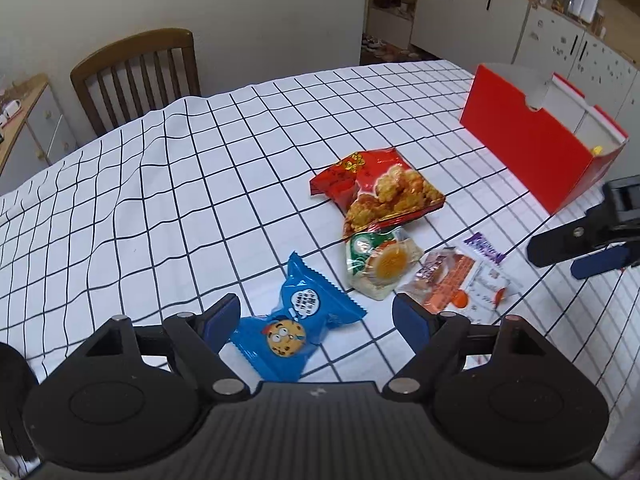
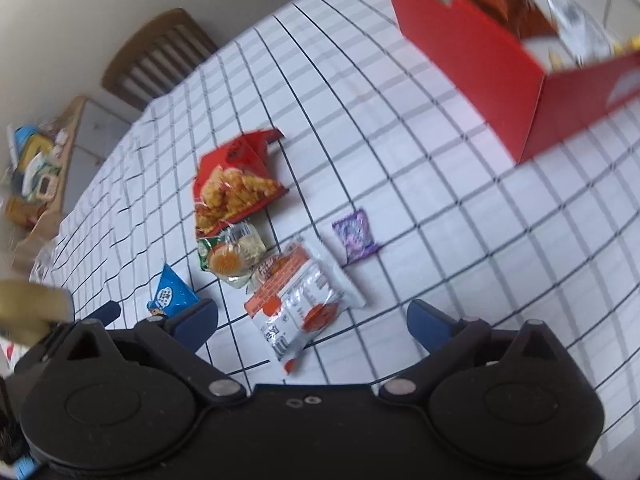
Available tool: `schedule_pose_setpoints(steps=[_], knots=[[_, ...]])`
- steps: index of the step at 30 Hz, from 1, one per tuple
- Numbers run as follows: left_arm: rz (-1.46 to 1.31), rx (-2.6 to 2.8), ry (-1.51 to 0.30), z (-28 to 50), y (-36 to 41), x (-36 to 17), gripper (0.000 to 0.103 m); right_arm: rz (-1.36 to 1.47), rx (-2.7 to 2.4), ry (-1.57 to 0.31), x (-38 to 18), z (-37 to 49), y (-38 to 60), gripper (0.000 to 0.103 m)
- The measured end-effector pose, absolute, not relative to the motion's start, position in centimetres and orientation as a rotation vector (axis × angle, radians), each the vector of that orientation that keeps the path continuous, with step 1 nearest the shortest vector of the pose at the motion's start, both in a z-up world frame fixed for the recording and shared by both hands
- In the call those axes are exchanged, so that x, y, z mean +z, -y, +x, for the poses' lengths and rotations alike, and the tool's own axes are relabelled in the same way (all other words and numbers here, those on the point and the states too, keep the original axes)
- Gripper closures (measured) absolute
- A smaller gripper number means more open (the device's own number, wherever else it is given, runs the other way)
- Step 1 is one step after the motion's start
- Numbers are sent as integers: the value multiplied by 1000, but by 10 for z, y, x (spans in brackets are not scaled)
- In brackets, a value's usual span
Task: Organize snacks
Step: 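Move both tools back over the remaining snacks on the table, then grasp the blue cookie packet with the left tool while the right tool grasps the white-orange sausage packet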
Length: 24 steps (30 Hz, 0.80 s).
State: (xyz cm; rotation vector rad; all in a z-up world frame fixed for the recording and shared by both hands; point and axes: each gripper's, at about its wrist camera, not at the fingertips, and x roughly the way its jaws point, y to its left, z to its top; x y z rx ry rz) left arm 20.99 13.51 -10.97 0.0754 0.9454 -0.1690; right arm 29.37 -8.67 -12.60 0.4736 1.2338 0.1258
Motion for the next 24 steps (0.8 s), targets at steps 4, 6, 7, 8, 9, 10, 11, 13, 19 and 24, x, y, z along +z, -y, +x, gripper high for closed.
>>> schedule_pose_setpoints(steps=[4,6,7,8,9,10,11,13,19,24], knots=[[65,-167,-957,215,-141,-117,20,537,68,-1281,-141,302,76,5],[55,-166,-963,217,-143,-119,20,544,30,-1301,-147,308,71,5],[51,-167,-965,218,-144,-120,20,547,12,-1306,-149,310,70,5],[51,-167,-965,219,-144,-121,20,544,-7,-1311,-152,312,69,5],[52,-169,-965,220,-145,-122,20,542,-25,-1317,-155,313,67,5],[56,-171,-965,221,-145,-123,20,543,-42,-1322,-159,315,67,6],[60,-174,-965,221,-145,-123,20,547,-62,-1325,-161,316,67,6],[66,-184,-969,223,-144,-125,20,549,-83,-1330,-166,320,66,6],[50,-184,-979,227,-150,-129,20,502,-114,-1335,-171,328,55,6],[33,-178,-984,231,-155,-132,20,473,-106,-1342,-174,328,50,6]])
